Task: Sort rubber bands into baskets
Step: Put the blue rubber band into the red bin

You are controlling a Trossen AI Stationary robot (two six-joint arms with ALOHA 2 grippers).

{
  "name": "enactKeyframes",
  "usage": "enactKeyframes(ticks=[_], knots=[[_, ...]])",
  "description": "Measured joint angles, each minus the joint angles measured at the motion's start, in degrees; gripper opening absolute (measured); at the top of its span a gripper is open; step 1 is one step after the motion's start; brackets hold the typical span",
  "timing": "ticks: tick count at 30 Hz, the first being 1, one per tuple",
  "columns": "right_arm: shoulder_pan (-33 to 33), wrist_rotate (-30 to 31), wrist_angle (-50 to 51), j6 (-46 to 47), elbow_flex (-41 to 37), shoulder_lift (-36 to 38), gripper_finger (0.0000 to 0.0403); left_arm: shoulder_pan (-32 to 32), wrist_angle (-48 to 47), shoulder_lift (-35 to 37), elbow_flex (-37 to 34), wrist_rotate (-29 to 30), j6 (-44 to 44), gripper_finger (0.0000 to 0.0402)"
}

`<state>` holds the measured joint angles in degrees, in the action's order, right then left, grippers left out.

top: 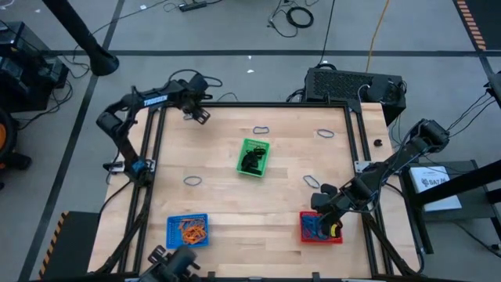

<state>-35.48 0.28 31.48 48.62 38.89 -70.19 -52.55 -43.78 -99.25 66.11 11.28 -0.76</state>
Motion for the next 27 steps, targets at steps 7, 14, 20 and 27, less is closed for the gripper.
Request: enactKeyframes(ticks=[7, 14, 20, 27], knots=[[0.0, -0.1, 0.0, 0.7, 0.0, 0.0, 0.0203, 0.0, 1.7, -6.2, 0.0, -0.2, -1.5, 0.0201], [0.0, -1.1, 0.0, 2.3, 0.0, 0.0, 0.0203, 0.1, 1.5, -9.2, 0.3, -1.2, -1.6, 0.0201], [0.0, -1.1, 0.0, 0.3, 0.0, 0.0, 0.0203, 0.1, 1.5, -9.5, 0.3, -0.8, -2.0, 0.0175], [0.0, -3.4, 0.0, 1.6, 0.0, 0.0, 0.0203, -1.4, 1.4, -9.6, 0.2, -6.7, -2.5, 0.0070]])
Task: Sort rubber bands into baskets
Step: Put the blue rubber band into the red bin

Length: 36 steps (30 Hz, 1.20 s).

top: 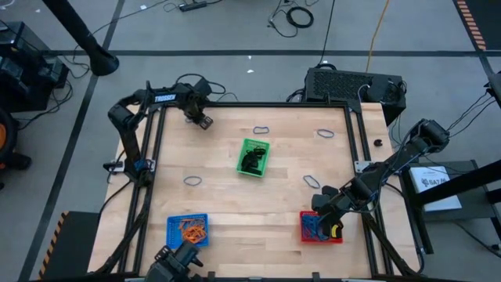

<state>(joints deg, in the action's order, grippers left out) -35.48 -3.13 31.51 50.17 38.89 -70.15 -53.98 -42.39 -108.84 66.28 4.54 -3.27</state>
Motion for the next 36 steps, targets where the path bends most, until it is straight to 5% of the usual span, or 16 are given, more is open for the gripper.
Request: enactKeyframes(ticks=[4, 16, 19, 24, 28, 36], knots=[[0.0, -0.2, 0.0, 0.1, 0.0, 0.0, 0.0203, -0.1, -0.1, 0.1, 0.0, -0.7, -0.1, 0.0011], [0.0, -0.2, 0.0, -0.5, 0.0, 0.0, 0.0203, 3.5, -3.7, 13.1, 1.7, -2.5, -1.6, 0.0002], [0.0, 0.1, -0.2, -0.5, 0.0, 0.0, 0.0203, 4.3, -3.7, 15.6, 1.8, 0.8, 0.3, 0.0004], [-0.1, 0.1, -2.6, -0.5, 0.0, 0.1, 0.0203, 4.8, -4.3, 15.1, 0.1, 8.9, 1.2, 0.0052], [-0.5, 0.1, -4.4, -1.4, 0.0, 0.1, 0.0203, 4.5, -3.4, 11.9, -1.4, 9.1, 0.8, 0.0117], [-0.6, 0.1, -4.3, -4.2, 0.0, 0.1, 0.0203, 4.4, 12.7, 4.8, -2.2, 9.2, 1.0, 0.0223]])
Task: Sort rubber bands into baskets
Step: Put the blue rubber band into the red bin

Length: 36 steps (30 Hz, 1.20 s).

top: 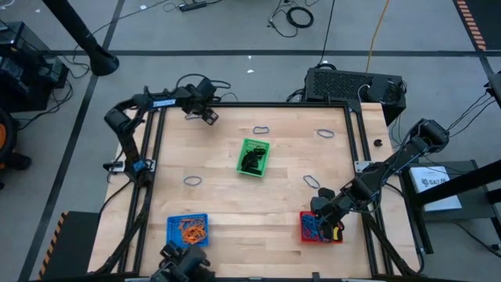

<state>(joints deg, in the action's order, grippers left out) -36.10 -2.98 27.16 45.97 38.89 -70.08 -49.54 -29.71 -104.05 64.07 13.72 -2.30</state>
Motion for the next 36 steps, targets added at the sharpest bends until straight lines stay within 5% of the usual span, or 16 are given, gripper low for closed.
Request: enactKeyframes(ticks=[9, 23, 29, 36], knots=[[0.0, 0.0, 0.0, -0.8, 0.0, 0.0, 0.0203, -3.0, 1.1, -6.0, 0.4, -1.5, 10.3, 0.0273], [0.0, 0.2, 0.0, -1.5, 0.0, 0.0, 0.0203, -3.2, -1.5, -1.4, 0.4, -3.7, 11.7, 0.0274], [0.0, 1.9, 0.0, -1.7, 0.0, 0.0, 0.0203, -4.1, -5.9, 0.0, 0.4, 0.5, 19.2, 0.0274], [0.0, 2.9, 0.0, -1.7, 0.0, 0.0, 0.0203, -5.5, 0.0, -2.2, -2.7, -1.4, 19.8, 0.0274]])
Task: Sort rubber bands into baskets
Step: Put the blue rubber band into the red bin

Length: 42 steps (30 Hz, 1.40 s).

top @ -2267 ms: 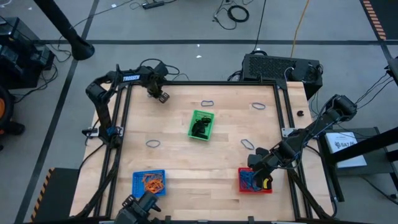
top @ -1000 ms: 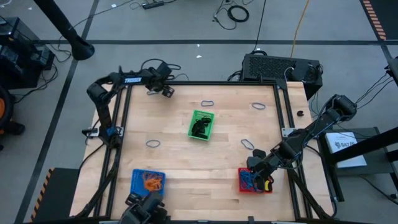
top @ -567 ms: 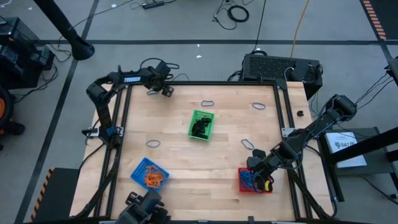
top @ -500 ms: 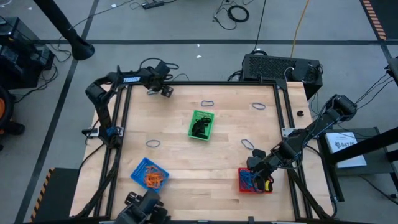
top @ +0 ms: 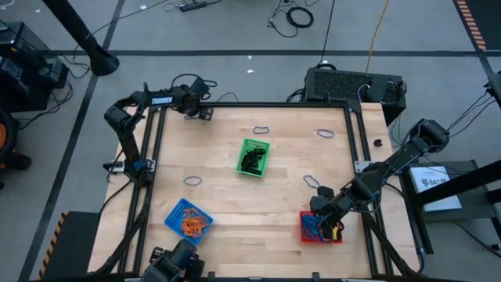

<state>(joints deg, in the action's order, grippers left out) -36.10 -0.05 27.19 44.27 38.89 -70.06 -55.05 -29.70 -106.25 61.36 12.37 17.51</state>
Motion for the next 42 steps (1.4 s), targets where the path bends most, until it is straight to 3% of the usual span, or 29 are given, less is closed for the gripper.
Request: enactKeyframes(ticks=[4, 7, 10, 15, 17, 25, 28, 30, 36, 42], knots=[[0.0, 0.0, 0.0, 0.0, 0.0, 0.0, 0.0203, -1.0, 0.0, -0.5, 0.0, -4.2, -1.3, 0.0268], [0.0, 0.0, 0.0, -0.9, 0.0, 0.0, 0.0203, -1.6, -0.4, -0.5, 0.0, -6.5, -1.3, 0.0236], [0.0, 0.1, 0.0, -1.9, 0.0, 0.0, 0.0203, -1.9, -0.7, -0.6, 0.0, -8.5, -2.1, 0.0177], [0.4, 1.0, -0.3, -3.4, 0.0, 0.0, 0.0203, -1.8, -1.2, -0.5, 0.0, -11.9, -5.0, 0.0044], [0.9, 1.9, -1.6, -5.1, 0.0, 0.0, 0.0203, -1.6, -1.6, 0.1, 0.0, -12.6, -6.0, 0.0013], [3.6, 2.6, -14.5, -17.0, 0.0, 0.0, 0.0203, 0.9, -8.4, 9.0, -0.3, -20.1, -10.5, 0.0004], [4.3, 7.1, -22.8, -25.7, 0.0, -0.1, 0.0203, 3.4, -10.9, 13.7, -0.3, -20.2, -10.7, 0.0004], [4.7, 11.2, -28.8, -32.0, 0.0, -0.9, 0.0203, 6.2, -10.4, 17.0, -0.6, -23.3, -10.4, 0.0003], [7.3, 13.6, -42.8, -47.0, 0.0, -6.6, 0.0203, 20.2, -6.0, 25.3, -4.7, -37.6, -10.5, 0.0003], [10.1, 13.6, -55.3, -54.0, 0.0, -15.1, 0.0203, 39.4, 5.8, 28.4, -8.8, -39.8, -7.5, 0.0002]])
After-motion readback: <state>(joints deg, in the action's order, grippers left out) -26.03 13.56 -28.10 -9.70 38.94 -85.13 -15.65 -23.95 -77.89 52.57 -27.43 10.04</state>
